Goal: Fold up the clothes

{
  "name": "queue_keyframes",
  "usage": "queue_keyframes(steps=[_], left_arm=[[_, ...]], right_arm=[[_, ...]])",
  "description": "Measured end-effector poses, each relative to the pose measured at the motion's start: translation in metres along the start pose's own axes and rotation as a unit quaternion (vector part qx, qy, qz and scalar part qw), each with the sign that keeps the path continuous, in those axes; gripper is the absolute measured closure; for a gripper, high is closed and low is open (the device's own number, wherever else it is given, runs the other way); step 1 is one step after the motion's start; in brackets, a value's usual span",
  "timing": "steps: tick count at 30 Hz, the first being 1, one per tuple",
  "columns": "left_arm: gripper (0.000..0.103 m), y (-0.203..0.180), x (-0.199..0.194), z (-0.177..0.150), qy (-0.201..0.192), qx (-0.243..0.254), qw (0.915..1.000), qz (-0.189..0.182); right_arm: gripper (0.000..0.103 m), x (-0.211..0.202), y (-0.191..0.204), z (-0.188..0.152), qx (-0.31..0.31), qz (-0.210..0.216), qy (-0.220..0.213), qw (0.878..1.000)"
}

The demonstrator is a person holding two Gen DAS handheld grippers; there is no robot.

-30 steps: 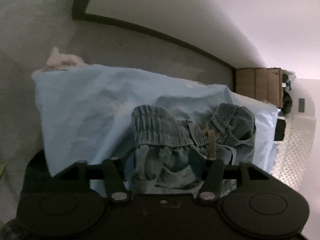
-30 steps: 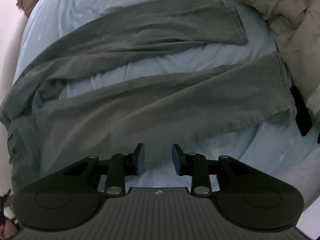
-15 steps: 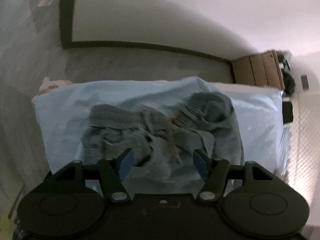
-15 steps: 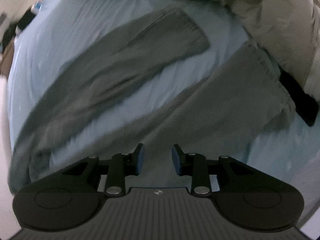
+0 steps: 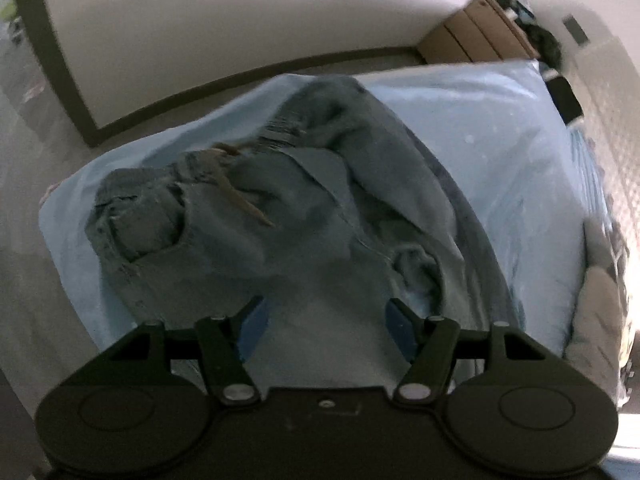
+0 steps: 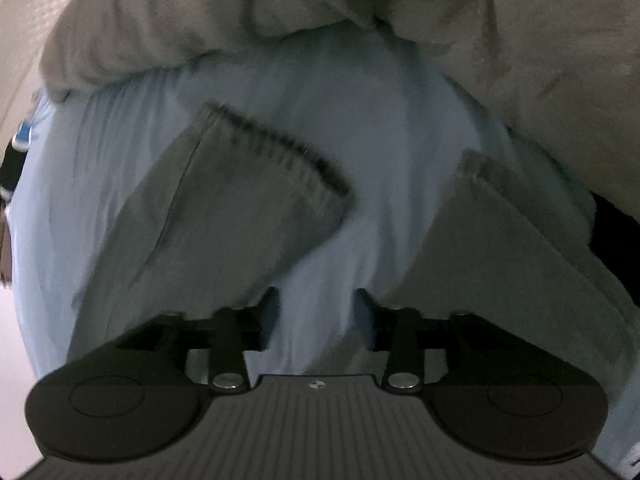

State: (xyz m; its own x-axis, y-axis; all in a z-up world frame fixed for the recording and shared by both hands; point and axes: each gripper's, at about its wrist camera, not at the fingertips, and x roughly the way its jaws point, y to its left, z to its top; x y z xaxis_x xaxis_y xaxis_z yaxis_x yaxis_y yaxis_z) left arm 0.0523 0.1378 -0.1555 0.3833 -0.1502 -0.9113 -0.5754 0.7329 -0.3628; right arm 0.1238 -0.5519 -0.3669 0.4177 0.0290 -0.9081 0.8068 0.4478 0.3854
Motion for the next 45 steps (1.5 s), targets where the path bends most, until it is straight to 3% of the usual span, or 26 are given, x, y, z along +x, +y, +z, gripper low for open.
queue_keyframes(steps=[6, 12, 13, 14, 15, 22, 27, 30, 37, 40, 45], left_arm=[[0.041, -0.026, -0.013, -0.024, 0.004, 0.053, 0.9986, 0.002], [0.041, -0.034, -0.026, -0.038, -0.005, 0.064, 0.9978, 0.017], [0.041, -0.035, -0.028, -0.040, -0.008, 0.065, 0.9977, 0.019], [0.041, -0.037, -0.029, -0.040, -0.010, 0.066, 0.9976, 0.019], [0.041, -0.039, -0.030, -0.041, -0.012, 0.066, 0.9976, 0.019], [0.041, -0.052, -0.028, -0.044, -0.012, 0.076, 0.9969, 0.014], [0.041, -0.063, -0.020, -0.046, 0.005, 0.097, 0.9953, 0.002], [0.041, -0.067, -0.018, -0.048, 0.010, 0.108, 0.9941, -0.002], [0.041, -0.061, -0.017, -0.042, 0.010, 0.109, 0.9940, 0.001], [0.041, -0.058, -0.019, -0.037, 0.004, 0.106, 0.9944, -0.002], [0.041, -0.048, -0.020, -0.022, -0.004, 0.083, 0.9965, -0.007]], right_arm=[[0.056, 0.030, -0.005, 0.028, 0.015, 0.003, -0.011, 1.000], [0.060, 0.052, -0.004, 0.041, 0.021, -0.006, -0.023, 0.999], [0.066, 0.051, -0.003, 0.042, 0.018, -0.003, -0.028, 0.999], [0.082, 0.049, -0.001, 0.043, 0.015, 0.001, -0.032, 0.999], [0.090, 0.048, 0.000, 0.044, 0.012, 0.005, -0.037, 0.999], [0.099, -0.014, 0.006, 0.064, 0.006, 0.056, -0.104, 0.993], [0.100, -0.061, -0.004, 0.089, 0.013, 0.054, -0.166, 0.985], [0.100, -0.074, -0.013, 0.095, -0.030, 0.032, -0.181, 0.982], [0.097, -0.051, -0.022, 0.073, -0.127, -0.022, -0.116, 0.985], [0.087, -0.049, -0.024, 0.065, -0.138, -0.042, -0.099, 0.985], [0.067, -0.069, -0.024, 0.051, -0.158, -0.052, -0.111, 0.980]])
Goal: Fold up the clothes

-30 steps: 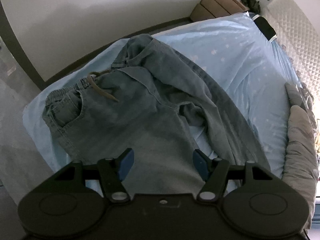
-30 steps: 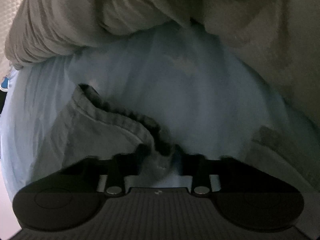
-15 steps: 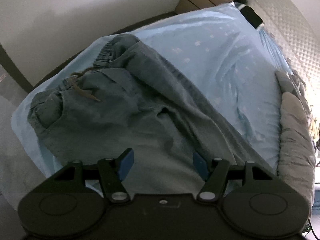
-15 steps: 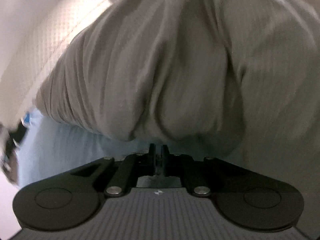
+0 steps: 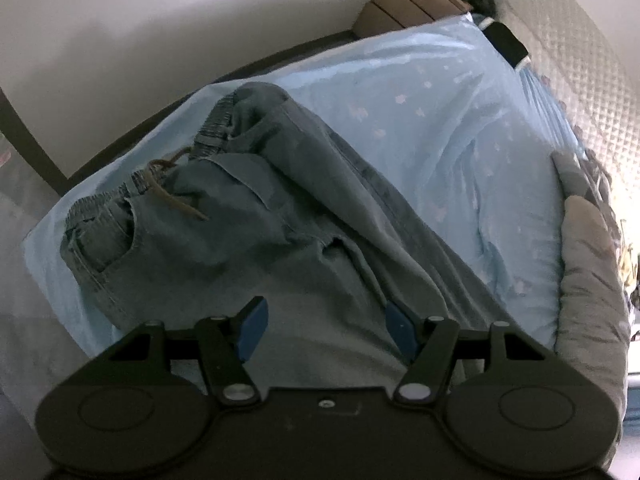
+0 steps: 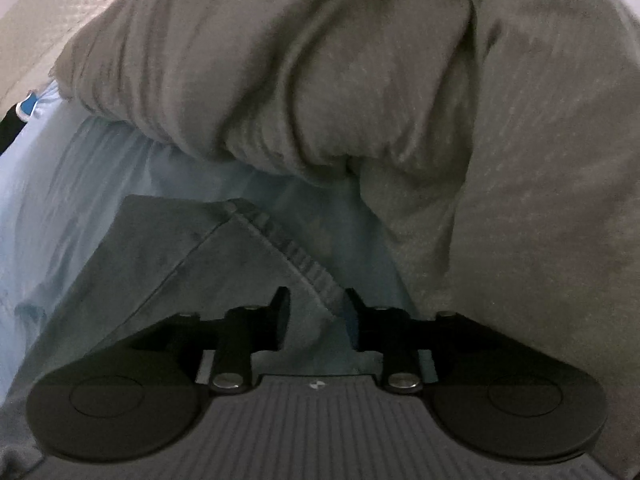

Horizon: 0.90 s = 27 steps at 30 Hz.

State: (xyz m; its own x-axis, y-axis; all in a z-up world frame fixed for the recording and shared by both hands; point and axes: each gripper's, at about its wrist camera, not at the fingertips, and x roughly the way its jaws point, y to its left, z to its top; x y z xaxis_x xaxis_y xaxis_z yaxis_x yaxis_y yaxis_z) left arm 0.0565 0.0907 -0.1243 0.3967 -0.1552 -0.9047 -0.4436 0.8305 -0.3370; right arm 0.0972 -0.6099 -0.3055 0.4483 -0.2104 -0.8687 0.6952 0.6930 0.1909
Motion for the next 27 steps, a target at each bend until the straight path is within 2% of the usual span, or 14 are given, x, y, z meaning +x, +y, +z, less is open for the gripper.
queue_keyframes(steps=[1, 2, 8, 11, 13, 17, 18, 22, 27], left_arm=[[0.041, 0.003, 0.000, 0.003, -0.001, -0.008, 1.0000, -0.001], [0.041, 0.007, 0.001, 0.008, -0.004, -0.016, 0.9998, -0.005], [0.041, 0.037, 0.010, 0.048, -0.015, -0.065, 0.9974, -0.027], [0.041, 0.053, 0.021, 0.069, -0.012, -0.064, 0.9974, -0.030], [0.041, 0.064, 0.031, 0.085, -0.006, -0.058, 0.9978, -0.031], [0.041, 0.080, 0.055, 0.116, 0.014, -0.022, 0.9994, -0.024], [0.041, 0.083, 0.061, 0.122, 0.018, -0.014, 0.9994, -0.026], [0.041, 0.094, 0.083, 0.141, 0.037, 0.017, 0.9987, -0.030], [0.043, 0.102, 0.106, 0.158, 0.062, 0.056, 0.9956, -0.042]], right_arm=[[0.060, -0.005, 0.001, -0.001, -0.006, -0.001, -0.004, 1.000], [0.058, -0.013, 0.004, -0.004, -0.014, 0.002, -0.011, 1.000], [0.057, -0.059, 0.031, -0.033, -0.059, 0.011, -0.027, 0.998], [0.057, -0.074, 0.046, -0.058, -0.075, 0.015, -0.022, 0.997], [0.057, -0.096, 0.058, -0.069, -0.082, 0.016, -0.017, 0.996], [0.058, -0.102, 0.097, -0.108, -0.059, 0.022, 0.010, 0.998], [0.058, -0.114, 0.104, -0.118, -0.054, 0.020, 0.012, 0.998], [0.058, -0.121, 0.141, -0.139, -0.046, 0.010, 0.014, 0.999], [0.058, -0.158, 0.180, -0.161, -0.049, 0.004, 0.002, 0.999]])
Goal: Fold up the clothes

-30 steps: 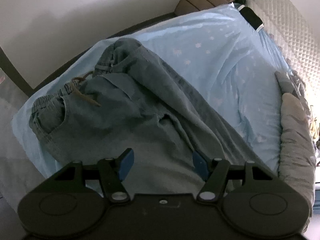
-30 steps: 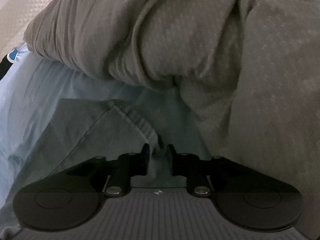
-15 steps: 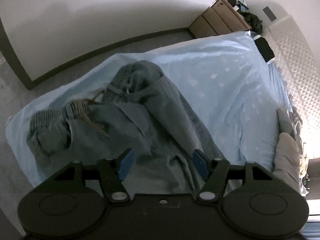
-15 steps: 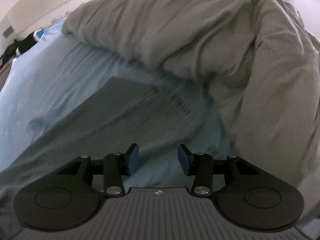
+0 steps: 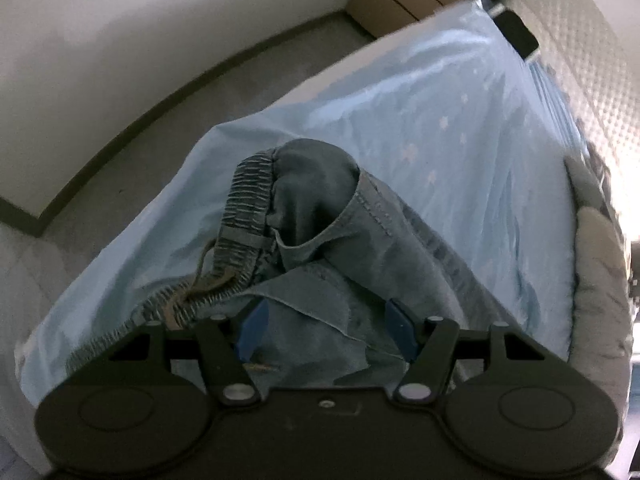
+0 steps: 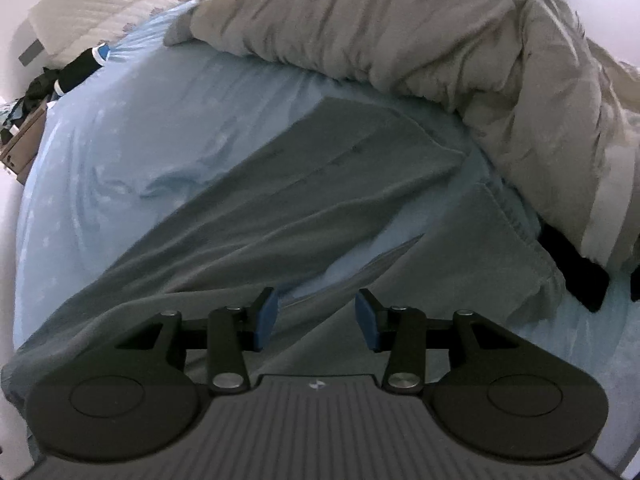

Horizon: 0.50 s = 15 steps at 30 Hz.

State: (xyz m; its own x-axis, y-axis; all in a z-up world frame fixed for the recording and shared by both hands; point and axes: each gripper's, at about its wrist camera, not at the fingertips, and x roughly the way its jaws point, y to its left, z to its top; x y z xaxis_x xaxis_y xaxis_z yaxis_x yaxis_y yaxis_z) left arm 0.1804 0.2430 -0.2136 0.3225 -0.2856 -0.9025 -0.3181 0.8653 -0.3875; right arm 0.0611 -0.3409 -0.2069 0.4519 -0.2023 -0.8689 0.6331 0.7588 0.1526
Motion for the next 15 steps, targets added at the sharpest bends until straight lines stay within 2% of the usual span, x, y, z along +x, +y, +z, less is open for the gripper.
queue_keyframes(steps=[7, 13, 15], left_arm=[[0.047, 0.023, 0.013, 0.029, 0.009, 0.004, 0.9999, -0.004], [0.053, 0.050, 0.035, 0.059, 0.011, -0.020, 0.9997, -0.001], [0.053, 0.063, 0.047, 0.066, 0.017, -0.044, 0.9989, -0.002]], right_arm=[[0.057, -0.025, 0.052, -0.020, -0.024, -0.002, 0.004, 1.000], [0.058, -0.037, 0.081, -0.032, -0.059, -0.007, 0.014, 0.998], [0.058, -0.040, 0.089, -0.033, -0.073, -0.009, 0.015, 0.997]])
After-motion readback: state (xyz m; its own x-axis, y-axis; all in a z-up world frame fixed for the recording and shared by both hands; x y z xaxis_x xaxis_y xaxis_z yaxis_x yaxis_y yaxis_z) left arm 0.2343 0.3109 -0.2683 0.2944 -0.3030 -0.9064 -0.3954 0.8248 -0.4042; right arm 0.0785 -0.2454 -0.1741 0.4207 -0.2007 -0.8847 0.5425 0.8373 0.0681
